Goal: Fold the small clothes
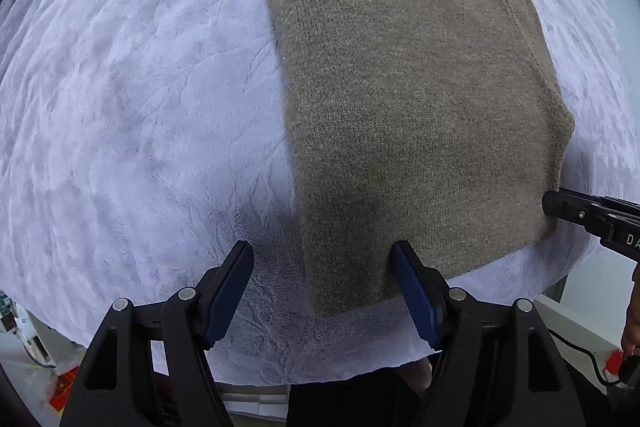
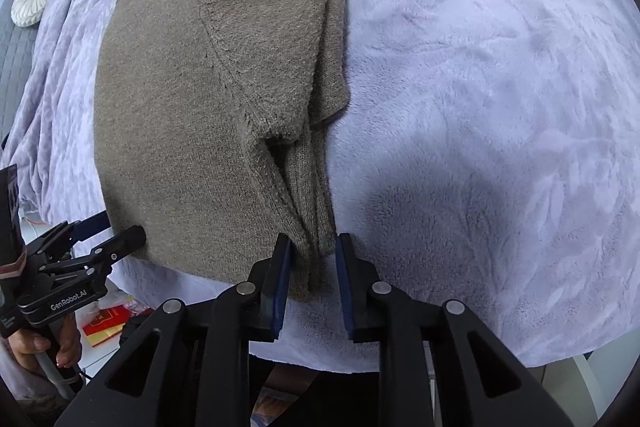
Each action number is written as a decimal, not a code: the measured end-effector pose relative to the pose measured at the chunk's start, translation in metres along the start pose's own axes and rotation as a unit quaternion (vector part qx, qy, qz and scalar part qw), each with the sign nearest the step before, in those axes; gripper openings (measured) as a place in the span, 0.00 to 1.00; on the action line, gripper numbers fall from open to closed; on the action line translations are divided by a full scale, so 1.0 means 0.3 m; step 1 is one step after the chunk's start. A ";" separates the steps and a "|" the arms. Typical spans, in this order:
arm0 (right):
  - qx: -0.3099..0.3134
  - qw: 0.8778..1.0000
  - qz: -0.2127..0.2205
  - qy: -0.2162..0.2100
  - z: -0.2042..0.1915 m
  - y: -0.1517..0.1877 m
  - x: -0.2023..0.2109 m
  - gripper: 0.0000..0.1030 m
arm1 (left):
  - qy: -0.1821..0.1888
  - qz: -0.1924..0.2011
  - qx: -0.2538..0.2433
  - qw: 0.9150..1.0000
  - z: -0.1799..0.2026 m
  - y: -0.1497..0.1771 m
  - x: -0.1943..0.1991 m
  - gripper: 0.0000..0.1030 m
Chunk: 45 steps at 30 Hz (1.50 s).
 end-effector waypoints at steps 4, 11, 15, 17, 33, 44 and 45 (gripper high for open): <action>-0.002 1.000 -0.006 -0.001 0.000 -0.001 0.001 0.22 | -0.001 -0.002 -0.002 1.000 0.001 -0.019 0.017 0.71; 0.000 1.000 -0.017 0.006 0.030 0.003 0.055 0.22 | 0.002 -0.003 -0.004 1.000 -0.021 -0.064 0.031 0.71; -0.008 1.000 -0.013 0.008 0.083 0.025 0.122 0.26 | 0.003 0.000 -0.004 1.000 -0.029 -0.082 0.045 0.71; -0.021 1.000 -0.010 0.008 0.108 0.031 0.141 0.26 | 0.003 0.001 -0.002 1.000 -0.030 -0.089 0.056 0.71; -0.045 0.999 0.025 -0.009 0.077 -0.067 0.246 0.28 | 0.003 0.067 0.003 0.998 -0.034 -0.260 0.284 0.71; -0.008 0.995 0.097 0.026 -0.092 -0.128 0.385 0.65 | -0.001 0.133 0.007 0.991 0.018 -0.261 0.439 1.00; -0.005 0.994 0.101 0.031 -0.115 -0.135 0.383 0.70 | -0.003 0.134 0.007 0.991 0.019 -0.261 0.447 1.00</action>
Point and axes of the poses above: each gripper's, at about its wrist camera, not at the fingertips, and x roughly against the way its jaws point, z to its right, y to its underside, the point moved 1 cm from there along -x, roughly the way its jaws point, and after that the axes turned 2 degrees about -y, right-handed, at the moved point
